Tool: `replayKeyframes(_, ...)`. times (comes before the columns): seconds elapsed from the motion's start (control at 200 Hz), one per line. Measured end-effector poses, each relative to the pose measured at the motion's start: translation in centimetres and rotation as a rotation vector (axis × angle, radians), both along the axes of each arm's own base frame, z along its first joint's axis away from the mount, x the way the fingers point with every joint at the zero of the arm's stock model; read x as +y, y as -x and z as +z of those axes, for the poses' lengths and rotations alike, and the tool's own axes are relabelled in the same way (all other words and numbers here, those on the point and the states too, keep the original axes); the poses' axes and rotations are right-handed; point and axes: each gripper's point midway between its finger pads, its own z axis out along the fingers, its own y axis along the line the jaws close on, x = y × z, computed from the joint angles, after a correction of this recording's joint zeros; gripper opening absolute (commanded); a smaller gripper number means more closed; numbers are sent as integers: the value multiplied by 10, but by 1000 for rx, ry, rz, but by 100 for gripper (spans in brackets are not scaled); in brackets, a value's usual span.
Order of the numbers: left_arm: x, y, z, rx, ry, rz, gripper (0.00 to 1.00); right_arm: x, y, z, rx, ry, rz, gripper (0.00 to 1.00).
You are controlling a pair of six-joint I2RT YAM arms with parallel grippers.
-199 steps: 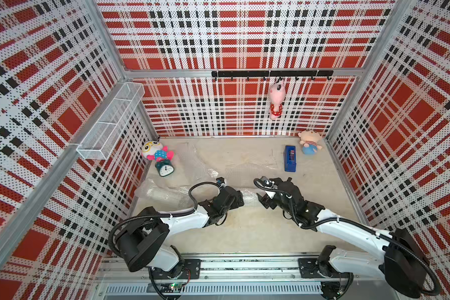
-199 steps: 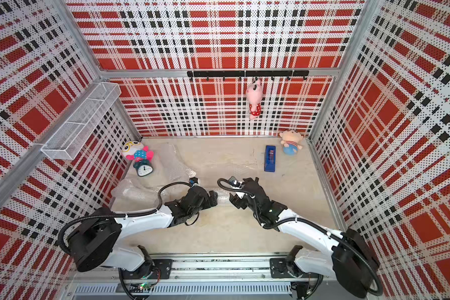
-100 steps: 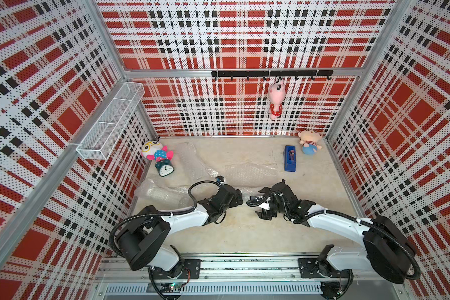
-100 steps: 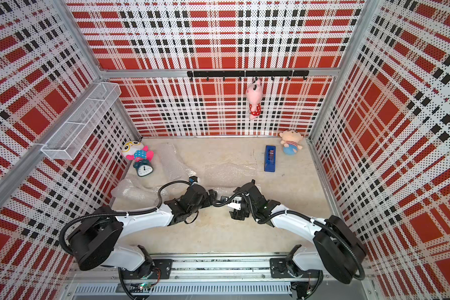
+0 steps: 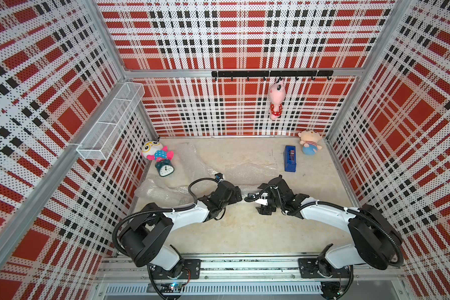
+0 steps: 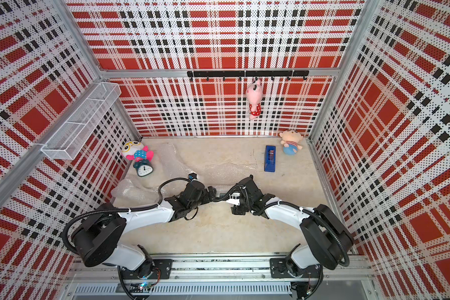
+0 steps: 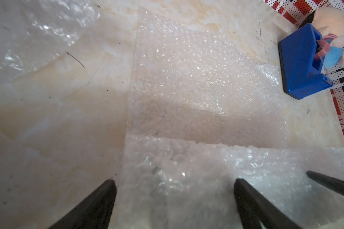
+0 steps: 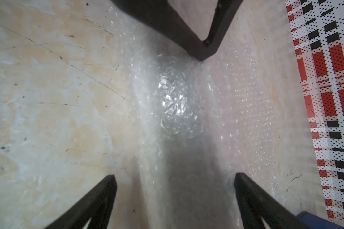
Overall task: Wrap vases in bubble wrap
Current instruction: Wrap the vase in bubble wrap.
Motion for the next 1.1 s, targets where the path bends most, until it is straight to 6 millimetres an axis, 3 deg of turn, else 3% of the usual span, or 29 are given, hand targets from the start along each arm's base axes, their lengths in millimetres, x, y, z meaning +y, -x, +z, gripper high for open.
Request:
replayKeyframes(0.556, 35, -24, -2, 28, -36, 82, 96, 0, -35, -17, -40, 72, -22, 92)
replayKeyframes(0.907, 64, -15, 54, -99, 46, 179, 97, 5, -36, -15, -46, 57, -30, 81)
replayKeyframes(1.102, 84, -15, 65, -126, 55, 230, 98, 17, -38, -13, 14, 32, -95, 77)
